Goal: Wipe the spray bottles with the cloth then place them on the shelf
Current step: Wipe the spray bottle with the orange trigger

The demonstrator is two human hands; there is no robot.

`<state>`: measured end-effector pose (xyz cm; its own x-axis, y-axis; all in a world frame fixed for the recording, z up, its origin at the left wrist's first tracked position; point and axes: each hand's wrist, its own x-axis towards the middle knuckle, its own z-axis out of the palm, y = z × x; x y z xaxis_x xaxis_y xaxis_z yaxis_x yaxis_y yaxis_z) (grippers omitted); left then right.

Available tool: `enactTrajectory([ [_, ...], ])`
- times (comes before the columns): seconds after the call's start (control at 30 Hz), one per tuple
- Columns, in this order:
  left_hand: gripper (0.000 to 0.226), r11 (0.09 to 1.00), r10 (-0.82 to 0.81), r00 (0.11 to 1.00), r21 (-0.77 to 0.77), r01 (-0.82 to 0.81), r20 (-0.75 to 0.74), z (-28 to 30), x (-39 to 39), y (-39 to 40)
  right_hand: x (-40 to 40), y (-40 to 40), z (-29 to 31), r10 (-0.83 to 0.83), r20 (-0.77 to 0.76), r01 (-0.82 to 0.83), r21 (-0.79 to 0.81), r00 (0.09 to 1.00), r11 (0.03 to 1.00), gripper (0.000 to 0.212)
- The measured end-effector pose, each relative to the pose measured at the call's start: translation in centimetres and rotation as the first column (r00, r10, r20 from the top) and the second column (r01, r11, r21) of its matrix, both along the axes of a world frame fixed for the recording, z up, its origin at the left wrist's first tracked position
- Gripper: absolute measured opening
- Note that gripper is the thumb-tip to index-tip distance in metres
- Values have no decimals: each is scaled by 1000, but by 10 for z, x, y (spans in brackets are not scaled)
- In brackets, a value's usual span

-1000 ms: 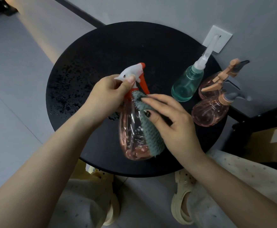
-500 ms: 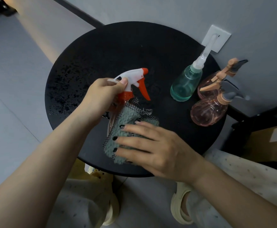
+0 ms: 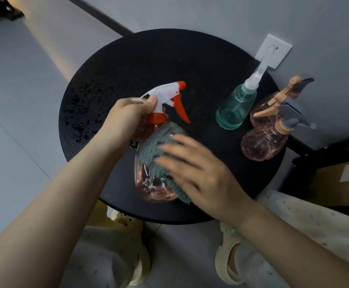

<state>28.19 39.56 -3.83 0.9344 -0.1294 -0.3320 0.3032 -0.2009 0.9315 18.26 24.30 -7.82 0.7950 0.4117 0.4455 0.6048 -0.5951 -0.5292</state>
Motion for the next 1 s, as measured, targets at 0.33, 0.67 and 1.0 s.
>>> enactTrajectory([
  [0.33,26,997,10,1000,72,-11,17,-4,1,0,-5,6,-10,264,193,-188,-339,945,922,27],
  [0.67,27,1000,-19,1000,-15,19,-8,-2,0,3,10,9,-3,-169,-215,221,252,962,942,35],
  [1.0,23,999,40,999,21,-40,17,3,1,16,13,6,-14,-256,-236,311,237,937,920,32],
])
